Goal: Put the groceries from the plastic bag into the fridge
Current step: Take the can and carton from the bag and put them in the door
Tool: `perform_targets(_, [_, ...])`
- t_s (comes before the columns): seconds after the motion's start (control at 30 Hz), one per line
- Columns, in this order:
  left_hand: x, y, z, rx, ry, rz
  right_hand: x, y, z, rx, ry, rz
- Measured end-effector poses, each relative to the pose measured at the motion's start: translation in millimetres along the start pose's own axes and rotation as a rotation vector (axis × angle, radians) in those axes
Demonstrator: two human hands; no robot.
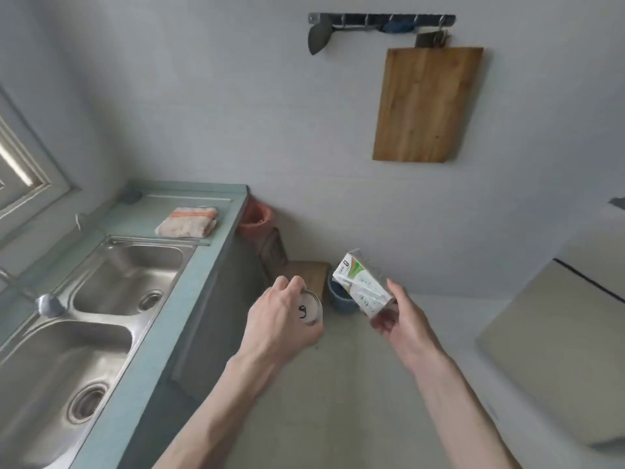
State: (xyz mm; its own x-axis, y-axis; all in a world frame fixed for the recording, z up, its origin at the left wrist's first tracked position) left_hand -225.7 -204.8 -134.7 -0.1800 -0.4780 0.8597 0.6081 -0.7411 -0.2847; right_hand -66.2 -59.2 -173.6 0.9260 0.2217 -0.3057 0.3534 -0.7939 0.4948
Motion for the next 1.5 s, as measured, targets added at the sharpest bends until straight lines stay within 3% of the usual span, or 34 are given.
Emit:
perform_targets(0.3, [-78.1,-51.9,119.4,-0.132,0.066,-0.135,119.2,-26.6,-68.6,0.152,0.001,-0.204])
perform_targets(0.4, [-98.7,-68.4,153.4,-0.168,0.098,-0.182,143.4,-31.5,-85.0,0.215,-0.029,-0.204])
perform_targets(0.53, [-123.7,-90.1,188.2,-0.223,0.124,-0.228,166.4,-48.0,-104.6,0.244,-0.091,-0.069])
perform_targets(1.13, [-230.6,-255.7,331.0,-0.601,0.323,-0.365,220.8,-156.8,-216.8,0.503,0.054,0.533])
perform_targets(1.5, [-292.4,-278.1,442.9,-0.819,0.461,-0.482,295.7,-160.2,-256.8,0.618,0.007,0.815])
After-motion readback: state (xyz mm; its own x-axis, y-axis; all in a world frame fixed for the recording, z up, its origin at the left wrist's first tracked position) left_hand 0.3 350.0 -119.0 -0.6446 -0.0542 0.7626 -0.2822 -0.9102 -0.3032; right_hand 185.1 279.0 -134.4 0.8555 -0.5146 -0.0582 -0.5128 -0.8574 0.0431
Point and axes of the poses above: each hand's wrist, its own y-axis away from the middle knuckle, its own x-axis out of the back of the hand, z = x × y, the point moved 2 cm from there along -y, towards the middle knuckle, and after that the axes turned 6 degrees about z, right-handed, at the moved point
